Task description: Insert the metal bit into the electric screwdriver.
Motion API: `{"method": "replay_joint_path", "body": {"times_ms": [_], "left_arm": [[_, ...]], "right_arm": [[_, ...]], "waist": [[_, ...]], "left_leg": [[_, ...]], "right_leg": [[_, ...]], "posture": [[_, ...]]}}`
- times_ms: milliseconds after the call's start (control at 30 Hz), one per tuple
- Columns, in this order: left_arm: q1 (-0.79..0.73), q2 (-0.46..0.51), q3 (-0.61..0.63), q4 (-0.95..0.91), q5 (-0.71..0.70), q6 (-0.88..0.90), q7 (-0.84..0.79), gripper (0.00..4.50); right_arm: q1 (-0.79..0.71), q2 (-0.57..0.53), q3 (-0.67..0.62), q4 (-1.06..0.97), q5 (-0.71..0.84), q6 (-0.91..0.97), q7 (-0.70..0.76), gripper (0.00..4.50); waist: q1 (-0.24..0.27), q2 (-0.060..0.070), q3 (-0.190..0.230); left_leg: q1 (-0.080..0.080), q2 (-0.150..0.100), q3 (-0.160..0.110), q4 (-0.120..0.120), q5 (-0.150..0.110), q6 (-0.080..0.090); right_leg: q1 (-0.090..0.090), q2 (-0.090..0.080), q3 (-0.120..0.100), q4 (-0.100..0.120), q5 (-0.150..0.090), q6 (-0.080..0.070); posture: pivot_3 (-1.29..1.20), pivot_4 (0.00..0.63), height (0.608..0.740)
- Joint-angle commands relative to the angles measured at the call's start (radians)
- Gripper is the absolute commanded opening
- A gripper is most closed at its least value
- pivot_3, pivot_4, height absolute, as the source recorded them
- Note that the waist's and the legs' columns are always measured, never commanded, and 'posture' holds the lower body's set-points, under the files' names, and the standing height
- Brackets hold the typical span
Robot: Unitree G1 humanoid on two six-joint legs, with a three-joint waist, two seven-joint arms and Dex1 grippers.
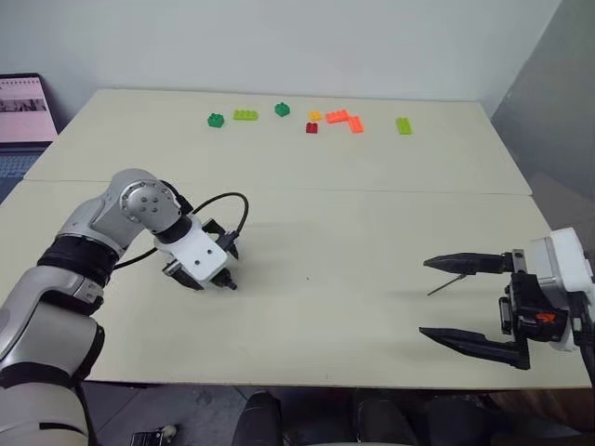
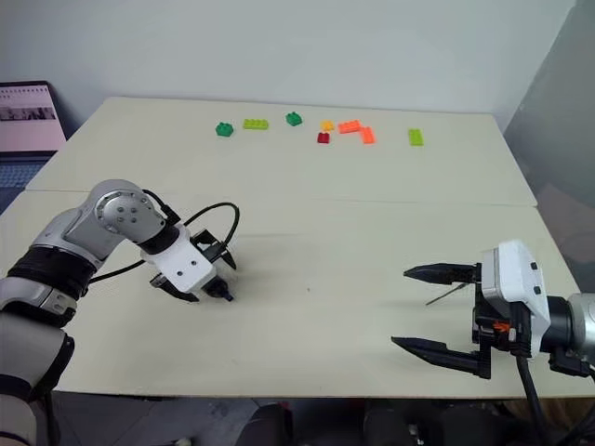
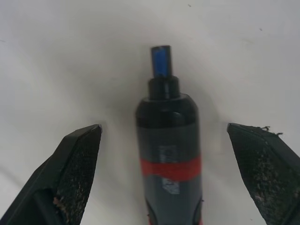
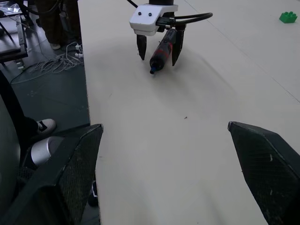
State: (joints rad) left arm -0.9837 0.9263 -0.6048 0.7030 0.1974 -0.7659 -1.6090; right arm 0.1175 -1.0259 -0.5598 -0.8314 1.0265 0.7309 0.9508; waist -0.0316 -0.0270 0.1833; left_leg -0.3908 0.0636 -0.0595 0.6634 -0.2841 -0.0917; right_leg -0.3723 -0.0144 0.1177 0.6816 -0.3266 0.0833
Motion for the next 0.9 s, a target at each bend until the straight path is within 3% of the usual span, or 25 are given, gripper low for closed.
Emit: {"method": "replay_joint_path", "body": {"times_ms": [33, 600, 900], "left_arm": [[-0.02, 0.017, -0.019, -0.011, -0.013, 0.025, -0.005, 4.49], [0.042, 0.003, 0.02, -0.059, -0.02, 0.1, -0.005, 4.49], [0.054, -0.014, 0.041, -0.01, 0.03, 0.052, 0.03, 2.82]], "right_arm": [[0.007, -0.011, -0.033, -0.032, 0.029, 0.0, -0.017, 4.5], [0.003, -0.033, -0.001, -0.025, 0.016, -0.012, -0.022, 4.5], [0.004, -0.036, -0.001, -0.026, 0.018, -0.012, -0.023, 4.5]], "waist": [[0.0, 0.0, 0.0], [0.001, 0.0, 0.0], [0.002, 0.0, 0.0]], "left_leg": [[0.0, 0.0, 0.0, 0.0, 0.0, 0.0], [0.0, 0.0, -0.001, 0.0, 0.0, 0.0], [0.001, 0.0, -0.001, 0.001, 0.0, 0.0]], "right_leg": [[0.0, 0.0, 0.0, 0.0, 0.0, 0.0], [0.0, 0.0, 0.0, 0.0, 0.0, 0.0], [0.002, 0.0, -0.001, 0.0, 0.0, 0.0]], "posture": [[0.0, 0.15, 0.74], [0.0, 0.15, 0.74], [0.0, 0.15, 0.74]]}}
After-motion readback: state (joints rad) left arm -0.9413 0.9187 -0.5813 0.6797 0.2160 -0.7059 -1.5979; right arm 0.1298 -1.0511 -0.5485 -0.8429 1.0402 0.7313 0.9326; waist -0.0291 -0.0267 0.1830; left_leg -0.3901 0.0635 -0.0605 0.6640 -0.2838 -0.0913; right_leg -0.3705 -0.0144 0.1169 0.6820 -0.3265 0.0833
